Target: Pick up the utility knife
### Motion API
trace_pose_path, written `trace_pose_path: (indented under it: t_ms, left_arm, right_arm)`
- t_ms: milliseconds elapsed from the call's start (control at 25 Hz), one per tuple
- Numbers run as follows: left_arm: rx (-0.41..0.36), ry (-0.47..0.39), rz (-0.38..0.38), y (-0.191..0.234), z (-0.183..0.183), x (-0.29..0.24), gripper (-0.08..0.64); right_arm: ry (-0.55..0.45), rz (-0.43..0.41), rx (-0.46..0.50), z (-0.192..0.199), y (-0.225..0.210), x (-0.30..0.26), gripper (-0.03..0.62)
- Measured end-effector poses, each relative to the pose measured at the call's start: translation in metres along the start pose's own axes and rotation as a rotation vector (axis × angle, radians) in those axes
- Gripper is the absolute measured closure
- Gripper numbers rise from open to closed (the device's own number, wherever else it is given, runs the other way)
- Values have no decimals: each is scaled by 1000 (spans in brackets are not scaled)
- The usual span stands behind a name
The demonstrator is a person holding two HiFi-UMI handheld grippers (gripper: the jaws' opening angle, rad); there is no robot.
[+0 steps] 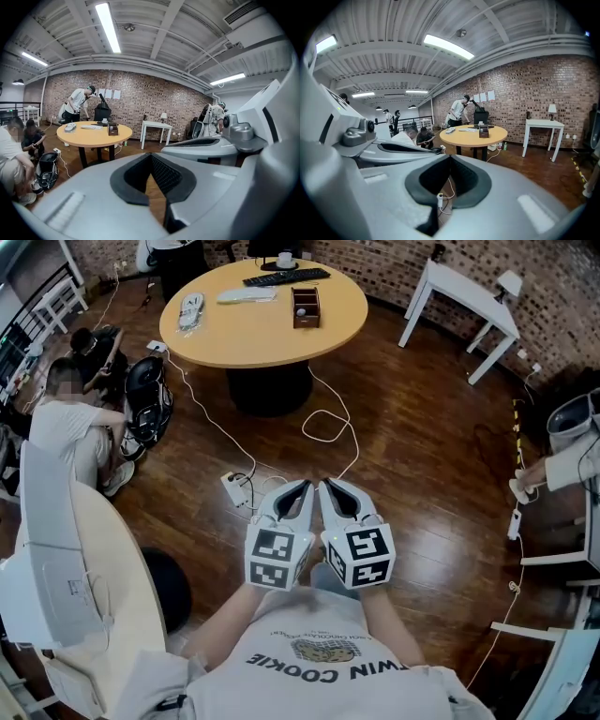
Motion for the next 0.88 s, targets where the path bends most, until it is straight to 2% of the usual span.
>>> trace_pose_path:
  t_ms: [280,640,880]
  left_arm:
    - [-6,3,-23,18,-8,-33,554]
    - [0,-34,-68,51,-47,-109,554]
    - [0,-1,-82,63,-56,-159,554]
  right_arm:
    - [6,-18,-6,-1,-22,-31,591]
    - [1,-62,27,-28,-77,-95,591]
    - [7,-94,32,-41,-113,-130,591]
Point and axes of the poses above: the fingertips, and each gripper's own axes: x backward along the fingers, y to its left, z out of its underside, the point moved 1 cm from there along x, backward along the fingers, and after that the axes turned 11 degrees about z, right-handed, at the moved point
